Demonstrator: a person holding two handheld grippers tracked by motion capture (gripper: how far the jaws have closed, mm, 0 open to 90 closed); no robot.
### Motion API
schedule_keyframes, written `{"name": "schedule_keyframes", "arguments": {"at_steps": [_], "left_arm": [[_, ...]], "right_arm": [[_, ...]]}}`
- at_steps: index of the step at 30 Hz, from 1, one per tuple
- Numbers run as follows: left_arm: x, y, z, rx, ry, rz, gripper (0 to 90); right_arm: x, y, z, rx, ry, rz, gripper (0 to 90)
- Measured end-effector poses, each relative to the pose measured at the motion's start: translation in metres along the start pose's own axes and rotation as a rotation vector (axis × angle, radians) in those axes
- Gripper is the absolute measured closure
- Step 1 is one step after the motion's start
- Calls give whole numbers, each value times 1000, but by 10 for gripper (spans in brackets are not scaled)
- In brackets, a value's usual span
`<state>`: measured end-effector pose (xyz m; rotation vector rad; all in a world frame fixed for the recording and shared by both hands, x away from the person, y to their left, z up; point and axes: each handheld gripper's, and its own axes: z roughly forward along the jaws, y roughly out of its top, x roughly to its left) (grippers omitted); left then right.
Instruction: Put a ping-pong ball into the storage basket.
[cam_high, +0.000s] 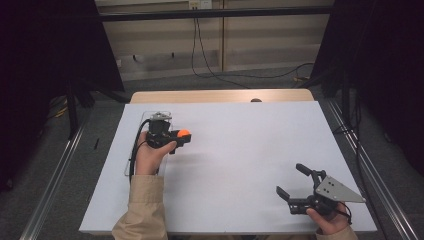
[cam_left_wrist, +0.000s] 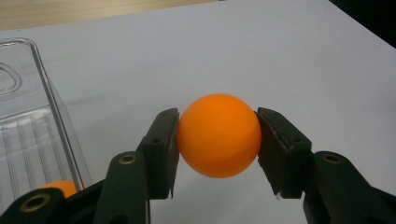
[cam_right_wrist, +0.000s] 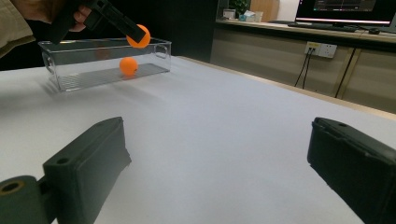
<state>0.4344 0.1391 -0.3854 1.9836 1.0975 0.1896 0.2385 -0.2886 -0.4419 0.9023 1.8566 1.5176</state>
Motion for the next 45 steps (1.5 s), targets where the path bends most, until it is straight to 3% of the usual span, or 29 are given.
{"name": "schedule_keyframes", "arguments": {"at_steps": [45], "left_arm": [[16,-3,-18,-19,57,-20,508]], "right_arm": [[0,0,0,-1,0,-2,42]]}}
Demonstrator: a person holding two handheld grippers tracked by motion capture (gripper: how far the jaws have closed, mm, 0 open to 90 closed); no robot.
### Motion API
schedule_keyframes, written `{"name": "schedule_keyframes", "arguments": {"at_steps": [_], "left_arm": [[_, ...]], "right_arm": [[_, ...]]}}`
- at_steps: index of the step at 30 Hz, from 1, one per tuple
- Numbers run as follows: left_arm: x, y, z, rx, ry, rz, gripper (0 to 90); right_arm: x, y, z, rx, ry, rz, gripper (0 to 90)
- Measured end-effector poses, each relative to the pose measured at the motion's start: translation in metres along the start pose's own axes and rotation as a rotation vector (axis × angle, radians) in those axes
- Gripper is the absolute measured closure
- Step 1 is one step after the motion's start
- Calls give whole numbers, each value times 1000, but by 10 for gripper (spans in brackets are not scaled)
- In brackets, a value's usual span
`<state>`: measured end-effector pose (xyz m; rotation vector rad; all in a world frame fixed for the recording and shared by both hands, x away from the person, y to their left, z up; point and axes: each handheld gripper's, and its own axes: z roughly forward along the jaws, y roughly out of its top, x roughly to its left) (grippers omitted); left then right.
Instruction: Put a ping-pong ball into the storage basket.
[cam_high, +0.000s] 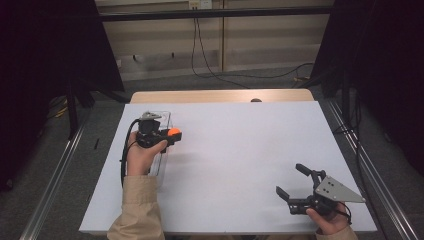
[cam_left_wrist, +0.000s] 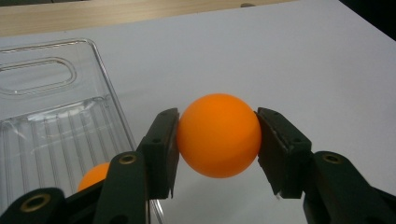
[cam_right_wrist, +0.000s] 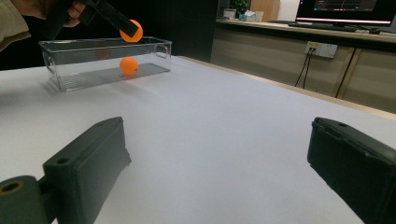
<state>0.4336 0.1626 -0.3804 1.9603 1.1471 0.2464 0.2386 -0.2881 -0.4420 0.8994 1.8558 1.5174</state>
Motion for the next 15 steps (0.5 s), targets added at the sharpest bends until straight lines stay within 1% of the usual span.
{"name": "schedule_keyframes", "arguments": {"at_steps": [9,12,15], "left_arm": [[3,-1,-3,-3,11,-6,508],[4,-1,-4,-1,15,-1,508],[4,-1,-5,-7,18,-8,508]], "right_arm": [[0,0,0,0,0,0,42],[0,0,0,0,-1,1,42],[0,0,0,0,-1,1,42]]}}
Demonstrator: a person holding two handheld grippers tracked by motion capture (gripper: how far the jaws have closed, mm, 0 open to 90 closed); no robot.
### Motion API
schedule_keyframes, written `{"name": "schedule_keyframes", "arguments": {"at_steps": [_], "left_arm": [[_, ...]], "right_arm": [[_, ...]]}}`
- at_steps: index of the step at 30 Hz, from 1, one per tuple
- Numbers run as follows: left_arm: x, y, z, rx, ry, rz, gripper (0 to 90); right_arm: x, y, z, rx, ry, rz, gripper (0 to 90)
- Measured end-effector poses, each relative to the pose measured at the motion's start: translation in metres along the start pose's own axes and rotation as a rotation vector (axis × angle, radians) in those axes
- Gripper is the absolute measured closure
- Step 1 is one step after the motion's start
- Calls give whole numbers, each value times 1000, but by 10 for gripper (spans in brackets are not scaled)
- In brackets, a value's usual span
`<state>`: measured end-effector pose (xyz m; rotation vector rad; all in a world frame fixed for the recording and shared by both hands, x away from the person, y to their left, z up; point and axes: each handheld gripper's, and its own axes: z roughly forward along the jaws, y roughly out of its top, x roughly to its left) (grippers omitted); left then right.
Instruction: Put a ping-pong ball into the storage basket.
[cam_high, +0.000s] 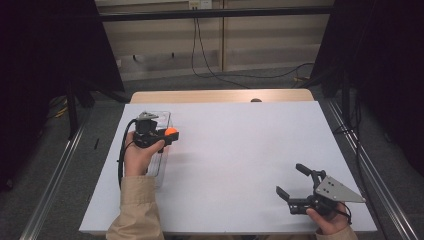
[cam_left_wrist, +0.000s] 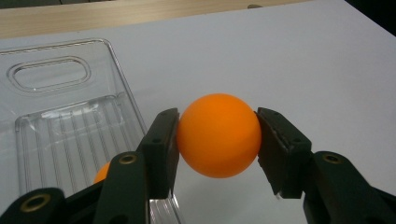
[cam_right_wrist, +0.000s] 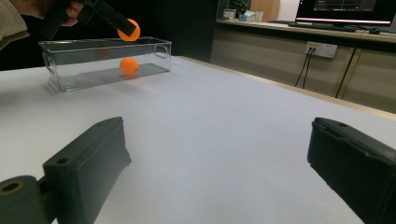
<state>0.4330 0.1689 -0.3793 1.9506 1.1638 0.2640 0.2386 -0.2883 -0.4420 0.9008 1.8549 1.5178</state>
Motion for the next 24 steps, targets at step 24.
{"name": "schedule_keyframes", "arguments": {"at_steps": [24], "left_arm": [[8,-2,-7,-5,21,-5,508]], "right_arm": [[0,0,0,1,2,1,42]]}}
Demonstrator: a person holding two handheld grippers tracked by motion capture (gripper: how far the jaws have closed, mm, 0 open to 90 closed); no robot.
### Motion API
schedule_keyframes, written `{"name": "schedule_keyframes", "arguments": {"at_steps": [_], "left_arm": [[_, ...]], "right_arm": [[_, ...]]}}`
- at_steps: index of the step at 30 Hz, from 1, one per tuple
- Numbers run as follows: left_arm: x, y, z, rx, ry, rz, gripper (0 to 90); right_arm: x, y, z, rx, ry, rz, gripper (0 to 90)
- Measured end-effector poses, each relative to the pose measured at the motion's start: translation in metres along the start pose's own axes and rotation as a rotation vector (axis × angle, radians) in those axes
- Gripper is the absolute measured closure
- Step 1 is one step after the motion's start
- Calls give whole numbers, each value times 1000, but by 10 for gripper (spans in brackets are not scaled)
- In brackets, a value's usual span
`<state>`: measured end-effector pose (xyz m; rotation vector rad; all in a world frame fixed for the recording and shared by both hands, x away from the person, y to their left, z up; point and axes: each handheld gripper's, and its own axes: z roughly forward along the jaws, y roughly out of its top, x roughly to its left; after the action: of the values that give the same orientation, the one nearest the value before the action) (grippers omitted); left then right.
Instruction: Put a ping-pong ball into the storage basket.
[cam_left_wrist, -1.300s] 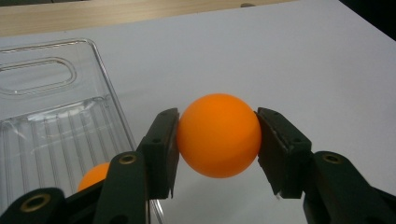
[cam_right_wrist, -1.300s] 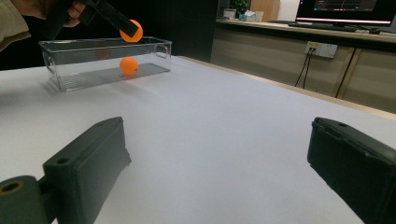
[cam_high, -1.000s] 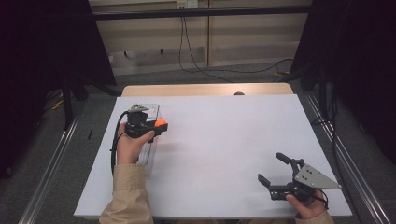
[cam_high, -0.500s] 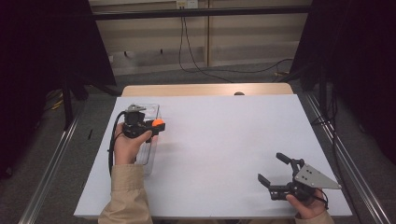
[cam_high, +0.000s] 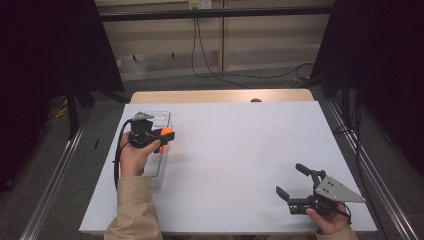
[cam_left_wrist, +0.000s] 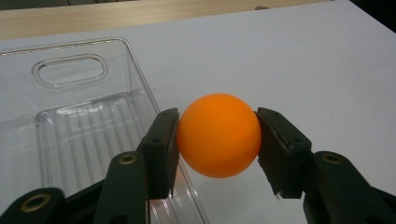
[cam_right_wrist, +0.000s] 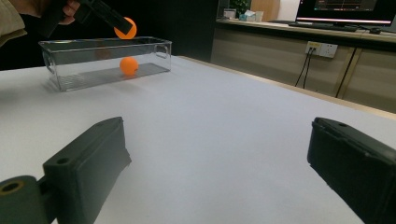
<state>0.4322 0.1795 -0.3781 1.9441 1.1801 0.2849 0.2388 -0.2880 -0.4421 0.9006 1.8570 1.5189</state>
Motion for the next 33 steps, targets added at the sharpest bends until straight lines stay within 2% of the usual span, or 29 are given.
{"name": "schedule_keyframes", "arguments": {"at_steps": [33], "left_arm": [[14,-5,-9,-9,51,-29,508]], "right_arm": [[0,0,0,1,1,0,42]]}}
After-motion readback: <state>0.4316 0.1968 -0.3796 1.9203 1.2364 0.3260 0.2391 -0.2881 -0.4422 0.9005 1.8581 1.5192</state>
